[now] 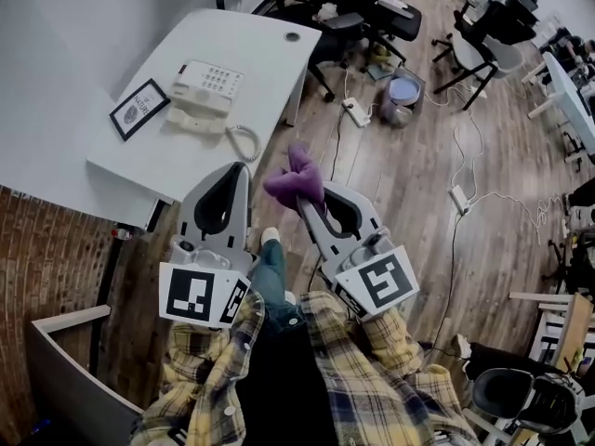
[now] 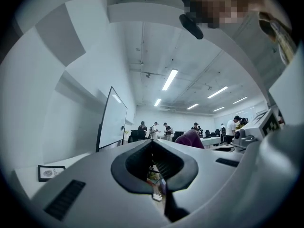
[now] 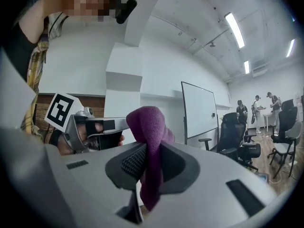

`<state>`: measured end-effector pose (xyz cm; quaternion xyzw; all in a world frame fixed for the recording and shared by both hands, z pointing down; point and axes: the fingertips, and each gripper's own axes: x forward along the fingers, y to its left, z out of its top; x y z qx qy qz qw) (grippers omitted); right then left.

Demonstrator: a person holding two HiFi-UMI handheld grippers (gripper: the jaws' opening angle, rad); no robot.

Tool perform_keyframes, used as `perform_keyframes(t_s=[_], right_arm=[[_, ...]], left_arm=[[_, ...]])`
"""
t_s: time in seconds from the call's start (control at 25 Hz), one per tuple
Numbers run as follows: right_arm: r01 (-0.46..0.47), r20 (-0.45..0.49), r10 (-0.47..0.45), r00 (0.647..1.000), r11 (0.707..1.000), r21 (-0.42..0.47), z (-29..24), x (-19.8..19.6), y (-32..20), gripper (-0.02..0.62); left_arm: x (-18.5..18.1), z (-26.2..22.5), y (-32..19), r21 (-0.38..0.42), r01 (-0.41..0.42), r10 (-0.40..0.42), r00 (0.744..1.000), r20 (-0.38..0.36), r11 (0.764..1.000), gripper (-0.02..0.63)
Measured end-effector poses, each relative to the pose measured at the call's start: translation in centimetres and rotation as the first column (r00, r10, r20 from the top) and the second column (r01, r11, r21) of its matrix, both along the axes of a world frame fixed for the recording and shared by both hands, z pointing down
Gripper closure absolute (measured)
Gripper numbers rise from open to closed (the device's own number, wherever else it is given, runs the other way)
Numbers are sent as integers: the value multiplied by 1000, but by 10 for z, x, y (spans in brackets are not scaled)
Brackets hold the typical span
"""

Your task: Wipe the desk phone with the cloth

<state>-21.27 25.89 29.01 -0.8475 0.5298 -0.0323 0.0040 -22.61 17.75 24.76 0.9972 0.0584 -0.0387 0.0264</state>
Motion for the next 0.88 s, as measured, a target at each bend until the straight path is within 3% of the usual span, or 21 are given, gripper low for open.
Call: perform_keyframes(t_s=[0.48,0.88], right_arm=[[61,-15,-61,998,998,-15,-10,128,-86,532],[97,7,-97,995,995,-37,-1,162,-130,532]], left_arm=[[124,-11,-80,14,28,-28,1000,-1,1000,591],[147,-2,-130,2,92,-92,996,16,996,591]])
